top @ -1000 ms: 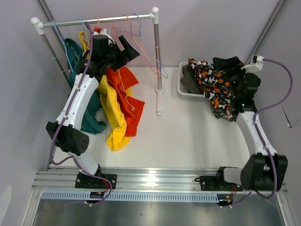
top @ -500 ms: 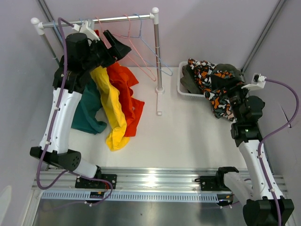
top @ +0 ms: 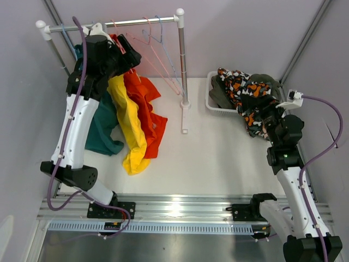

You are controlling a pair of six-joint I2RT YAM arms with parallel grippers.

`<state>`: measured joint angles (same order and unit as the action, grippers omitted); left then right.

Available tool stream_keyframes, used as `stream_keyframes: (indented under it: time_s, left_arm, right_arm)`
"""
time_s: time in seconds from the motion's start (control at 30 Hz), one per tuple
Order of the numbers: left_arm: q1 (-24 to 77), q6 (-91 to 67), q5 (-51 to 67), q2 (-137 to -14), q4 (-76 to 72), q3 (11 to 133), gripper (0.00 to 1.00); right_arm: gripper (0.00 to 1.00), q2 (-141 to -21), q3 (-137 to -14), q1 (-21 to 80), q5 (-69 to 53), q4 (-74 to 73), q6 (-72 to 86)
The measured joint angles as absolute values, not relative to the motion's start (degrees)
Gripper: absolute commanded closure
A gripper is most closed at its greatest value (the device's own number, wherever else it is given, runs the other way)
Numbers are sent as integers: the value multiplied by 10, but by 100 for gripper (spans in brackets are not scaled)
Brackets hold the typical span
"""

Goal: Remove the shorts from the hanger

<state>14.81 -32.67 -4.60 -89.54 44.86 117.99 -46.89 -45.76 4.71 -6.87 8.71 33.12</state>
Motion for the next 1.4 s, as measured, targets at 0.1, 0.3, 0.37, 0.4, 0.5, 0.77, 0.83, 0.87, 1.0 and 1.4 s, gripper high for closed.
stream_keyframes:
  time_s: [0.1,0.3,0.37,0.4,0.5,0.77,0.83,0.87,1.0,1.4]
  left_arm:
    - [148,-322,-71,-916,458,1198,17]
    - [148,-311,-108,-967,465,1246,16]
    - [148,-309,-118,-979,465,1252,16]
    - [147,-309,-120,-985,465,1254,16]
    - [143,-309,-123,-999,465,1255,18]
    - [130,-310,-124,-1036,455,1268,54]
    - [127,-310,-123,-1048,456,1281,70]
    - [126,-312,-123,-1054,456,1287,76]
    - [121,-309,-122,-1072,457,1306,100]
    - [119,-309,-53,-1057,491,1350,100]
  right_arm:
    - [1,-464,-457,47,-69,84,326]
    - [1,-462,-441,48,-68,75,312]
    - [1,-462,-436,48,-68,70,308]
    - [1,-462,-434,48,-68,67,306]
    - [1,-462,-432,48,-67,61,297]
    - [1,-462,-427,48,-67,56,283]
    - [1,-462,-425,47,-67,55,282]
    - [1,-462,-424,47,-67,54,281]
    - [1,-462,-423,46,-67,50,279]
    - [1,-444,-431,130,-79,51,255]
